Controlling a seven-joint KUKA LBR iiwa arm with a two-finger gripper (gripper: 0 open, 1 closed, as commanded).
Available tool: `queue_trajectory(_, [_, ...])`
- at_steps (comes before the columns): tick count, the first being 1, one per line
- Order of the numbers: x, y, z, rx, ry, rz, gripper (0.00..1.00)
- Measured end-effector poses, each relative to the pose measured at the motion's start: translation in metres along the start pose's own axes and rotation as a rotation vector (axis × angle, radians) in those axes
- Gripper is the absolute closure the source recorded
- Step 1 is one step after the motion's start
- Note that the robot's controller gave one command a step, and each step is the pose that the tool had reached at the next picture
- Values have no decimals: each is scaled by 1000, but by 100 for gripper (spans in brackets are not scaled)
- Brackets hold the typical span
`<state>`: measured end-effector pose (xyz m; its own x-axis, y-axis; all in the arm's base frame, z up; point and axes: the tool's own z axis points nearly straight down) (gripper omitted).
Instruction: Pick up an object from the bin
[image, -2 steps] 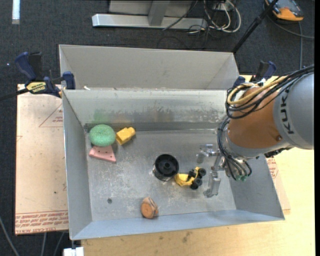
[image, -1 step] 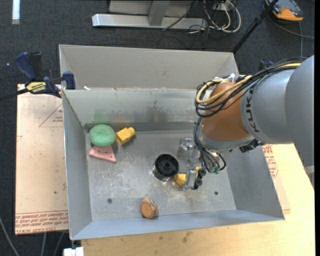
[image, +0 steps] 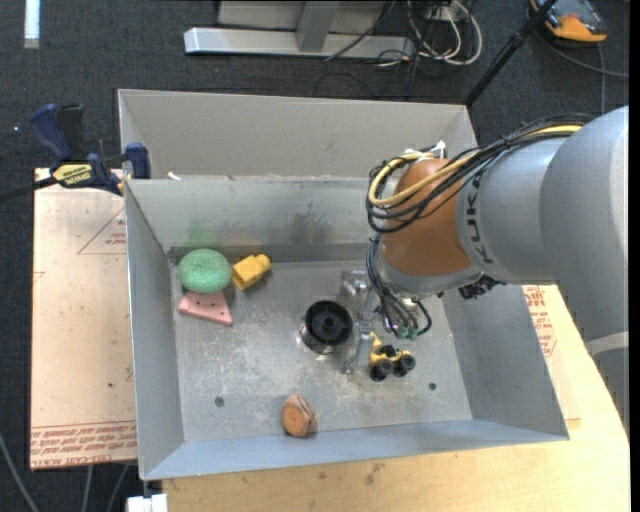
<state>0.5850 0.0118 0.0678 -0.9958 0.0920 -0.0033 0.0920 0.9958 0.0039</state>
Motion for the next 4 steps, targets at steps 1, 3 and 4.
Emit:
queue_trajectory(1, [32, -8, -2, 3, 2, 80, 0])
queue_trajectory(3, [17, 55, -2, 0, 1, 250, 0])
queue_trajectory(4, [29, 65, -28, 6, 2, 368, 0])
